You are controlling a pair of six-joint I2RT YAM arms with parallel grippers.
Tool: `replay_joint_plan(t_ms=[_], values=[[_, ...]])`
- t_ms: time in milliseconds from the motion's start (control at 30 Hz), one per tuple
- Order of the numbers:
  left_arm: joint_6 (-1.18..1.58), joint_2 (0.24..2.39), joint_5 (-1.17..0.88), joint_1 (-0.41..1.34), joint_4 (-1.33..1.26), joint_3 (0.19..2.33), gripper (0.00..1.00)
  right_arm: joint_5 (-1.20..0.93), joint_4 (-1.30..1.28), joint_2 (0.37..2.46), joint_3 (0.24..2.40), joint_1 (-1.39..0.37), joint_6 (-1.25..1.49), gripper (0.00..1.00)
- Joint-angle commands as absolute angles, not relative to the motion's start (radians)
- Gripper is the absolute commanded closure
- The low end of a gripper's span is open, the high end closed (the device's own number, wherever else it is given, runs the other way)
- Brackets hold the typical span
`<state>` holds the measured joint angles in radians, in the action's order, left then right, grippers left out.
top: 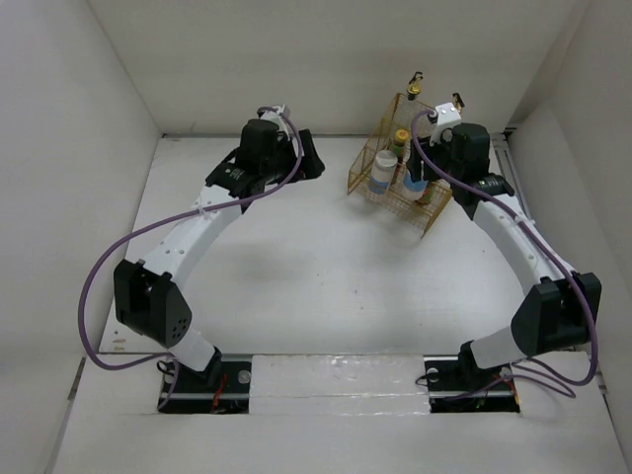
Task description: Organize the condiment bottles
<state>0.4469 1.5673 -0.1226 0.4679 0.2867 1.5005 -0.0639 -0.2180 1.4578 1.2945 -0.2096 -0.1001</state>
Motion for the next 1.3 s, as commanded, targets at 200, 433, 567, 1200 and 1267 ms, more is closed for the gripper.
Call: replay_joint_plan(t_ms=[200, 433, 567, 1200, 1267], values=[[0.465, 1.500, -0.146, 0.465, 0.224, 1.390, 0.12, -0.052, -0.051, 1.434, 1.180, -0.190, -0.086, 0.81], [0.465, 1.509, -0.164, 0.465, 0.215, 1.399, 0.00, -0.037, 0.020, 1.443, 1.077, -0.190, -0.043, 0.79], [0.465, 1.509, -0.164, 0.465, 0.215, 1.410, 0.00, -0.037, 0.020, 1.456, 1.057, -0.199, -0.043, 0.44], [0.443, 1.505, -0.155, 0.446, 0.258, 1.551, 0.00, -0.017, -0.204, 0.984, 1.037, -0.394, 0.012, 0.00], [0.443, 1.480, -0.155, 0.422, 0.258, 1.551, 0.00, -0.017, -0.221, 0.918, 0.999, -0.451, 0.032, 0.00]])
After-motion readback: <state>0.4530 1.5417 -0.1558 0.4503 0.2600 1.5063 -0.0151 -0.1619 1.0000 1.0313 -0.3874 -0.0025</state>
